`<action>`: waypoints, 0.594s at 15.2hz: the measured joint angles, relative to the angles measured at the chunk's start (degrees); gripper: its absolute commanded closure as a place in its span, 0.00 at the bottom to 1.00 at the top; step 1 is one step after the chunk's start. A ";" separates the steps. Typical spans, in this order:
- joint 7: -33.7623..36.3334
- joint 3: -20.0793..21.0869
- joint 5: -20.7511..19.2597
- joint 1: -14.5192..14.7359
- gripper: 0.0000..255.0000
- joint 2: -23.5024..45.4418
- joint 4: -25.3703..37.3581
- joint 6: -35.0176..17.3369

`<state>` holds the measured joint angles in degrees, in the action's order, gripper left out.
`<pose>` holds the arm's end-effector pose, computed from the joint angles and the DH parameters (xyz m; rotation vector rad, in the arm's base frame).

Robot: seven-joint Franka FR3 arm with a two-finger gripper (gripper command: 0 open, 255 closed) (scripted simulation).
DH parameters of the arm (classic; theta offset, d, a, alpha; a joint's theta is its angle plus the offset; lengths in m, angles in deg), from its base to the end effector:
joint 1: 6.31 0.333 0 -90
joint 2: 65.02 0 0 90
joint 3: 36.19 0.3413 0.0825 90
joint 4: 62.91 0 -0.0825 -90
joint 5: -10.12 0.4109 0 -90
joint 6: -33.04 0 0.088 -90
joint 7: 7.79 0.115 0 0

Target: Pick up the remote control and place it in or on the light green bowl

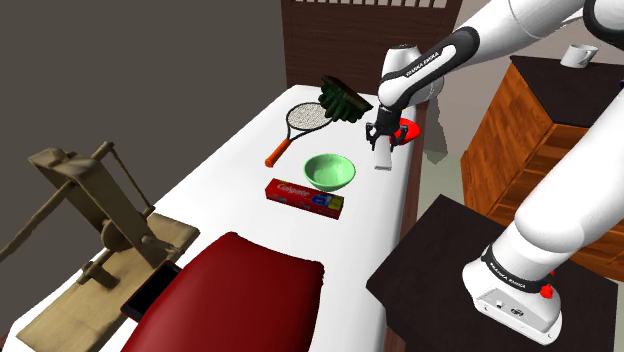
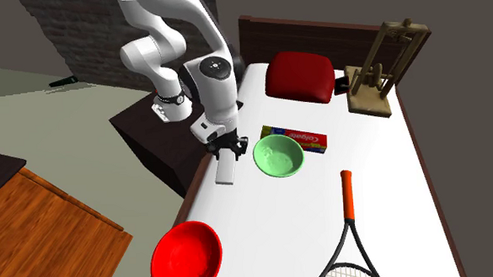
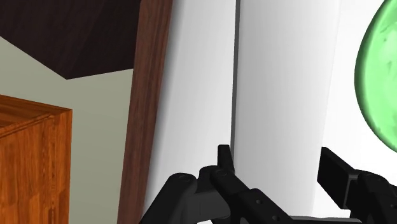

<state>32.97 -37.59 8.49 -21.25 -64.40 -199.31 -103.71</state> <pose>0.4932 -0.1451 0.3136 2.7571 -1.4632 -0.0007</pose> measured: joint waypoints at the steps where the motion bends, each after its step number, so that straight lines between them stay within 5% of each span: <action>1: -0.03 -0.01 0.00 -0.01 1.00 -0.56 0.29 0.84; 9: 7.64 3.76 -0.12 3.96 1.00 3.74 7.97 4.41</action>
<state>40.62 -33.83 8.37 -17.28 -60.66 -191.34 -99.30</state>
